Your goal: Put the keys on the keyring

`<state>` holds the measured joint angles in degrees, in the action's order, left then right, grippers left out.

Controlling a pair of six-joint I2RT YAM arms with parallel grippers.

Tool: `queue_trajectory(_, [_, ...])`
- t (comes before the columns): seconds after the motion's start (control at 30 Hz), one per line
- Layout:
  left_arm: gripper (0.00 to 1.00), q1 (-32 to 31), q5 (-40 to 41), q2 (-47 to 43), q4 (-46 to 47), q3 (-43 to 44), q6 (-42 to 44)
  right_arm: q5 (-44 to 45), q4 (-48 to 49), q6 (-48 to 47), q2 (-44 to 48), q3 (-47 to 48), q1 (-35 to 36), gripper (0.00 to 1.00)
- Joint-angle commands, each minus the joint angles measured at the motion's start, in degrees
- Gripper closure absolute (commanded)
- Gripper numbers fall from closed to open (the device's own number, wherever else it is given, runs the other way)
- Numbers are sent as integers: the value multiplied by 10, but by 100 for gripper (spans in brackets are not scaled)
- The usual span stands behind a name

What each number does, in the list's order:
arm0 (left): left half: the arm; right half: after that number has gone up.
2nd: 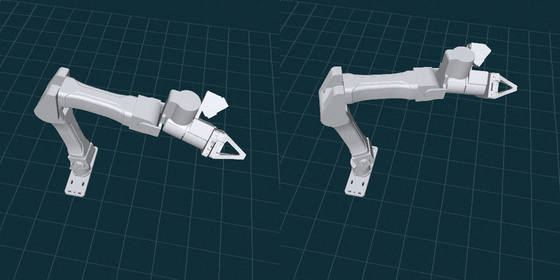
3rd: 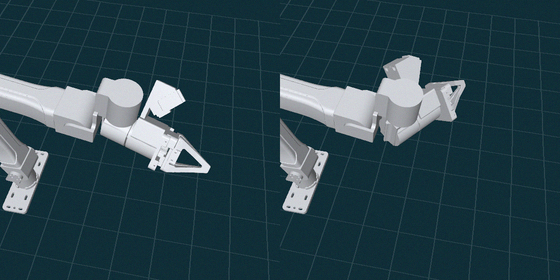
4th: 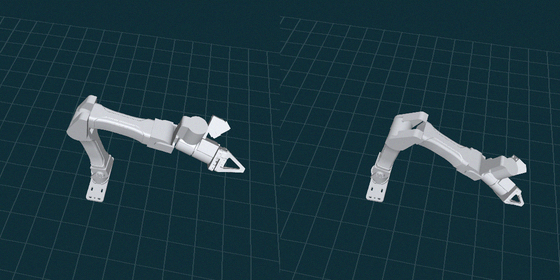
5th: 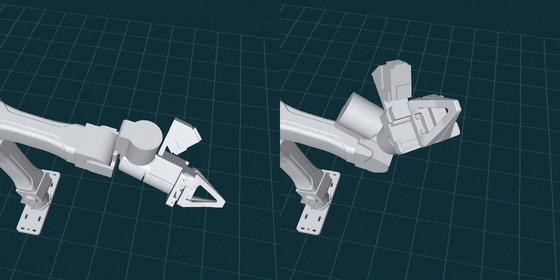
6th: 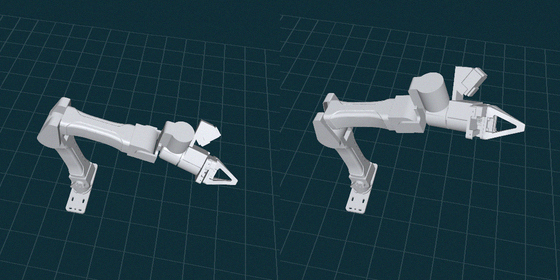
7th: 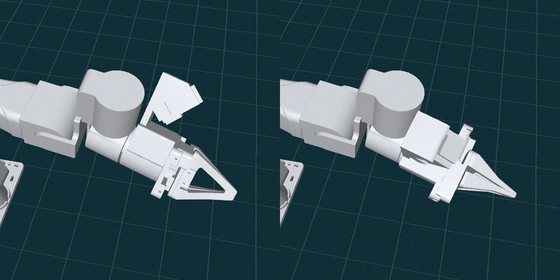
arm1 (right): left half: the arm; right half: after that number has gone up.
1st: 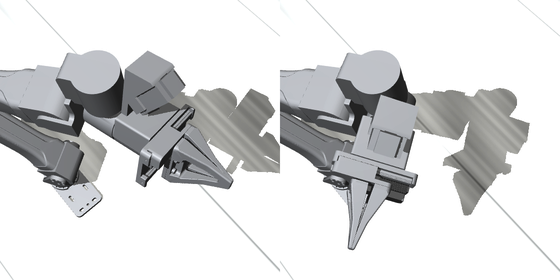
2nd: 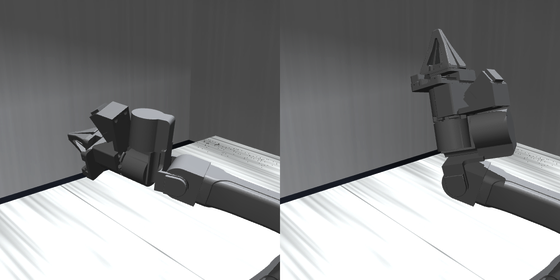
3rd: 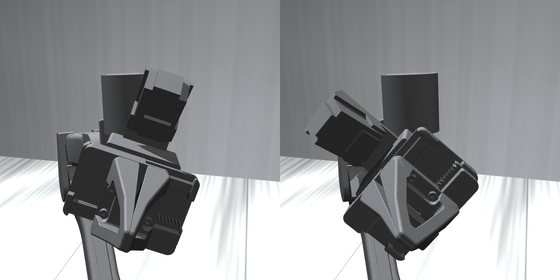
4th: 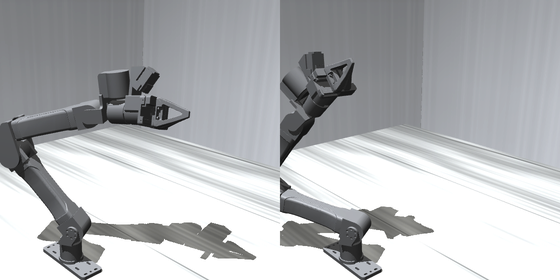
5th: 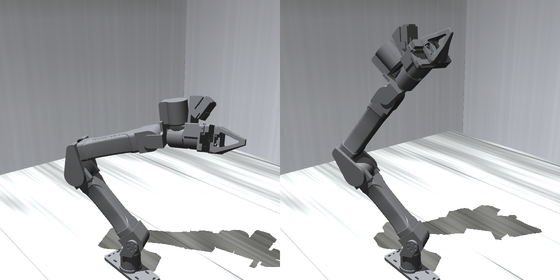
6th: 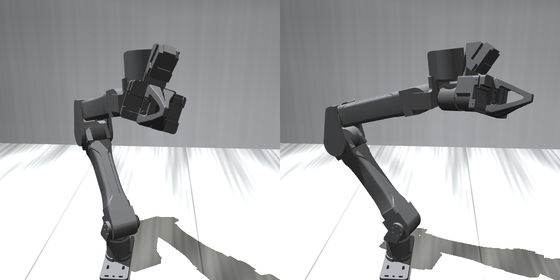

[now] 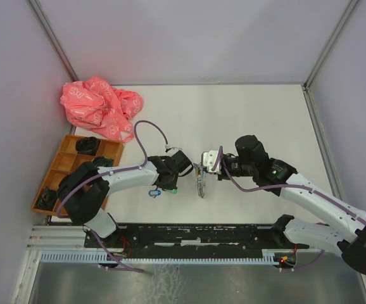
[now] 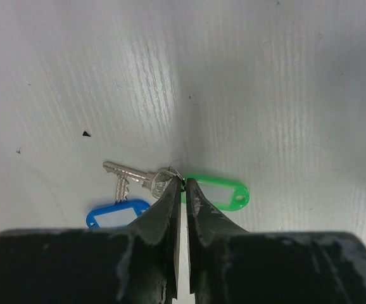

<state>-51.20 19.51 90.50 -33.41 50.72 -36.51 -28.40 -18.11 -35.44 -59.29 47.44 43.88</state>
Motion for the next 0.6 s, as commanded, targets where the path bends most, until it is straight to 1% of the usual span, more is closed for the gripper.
queue_trajectory(0.0, [90,0,22,1,-7,20,18,-6,29,-3,16,5,4,99])
queue_trajectory(0.13, [97,0,35,-2,-13,20,18,-7,29,-3,15,6,4,99])
queue_trajectory(0.3, [97,0,56,-28,-9,14,24,-7,28,-4,14,6,4,99])
queue_trajectory(0.43, [97,0,73,-83,41,-12,56,-7,26,-3,12,9,5,99])
queue_trajectory(0.57, [97,0,83,-163,141,-66,105,-7,25,-3,11,12,5,99])
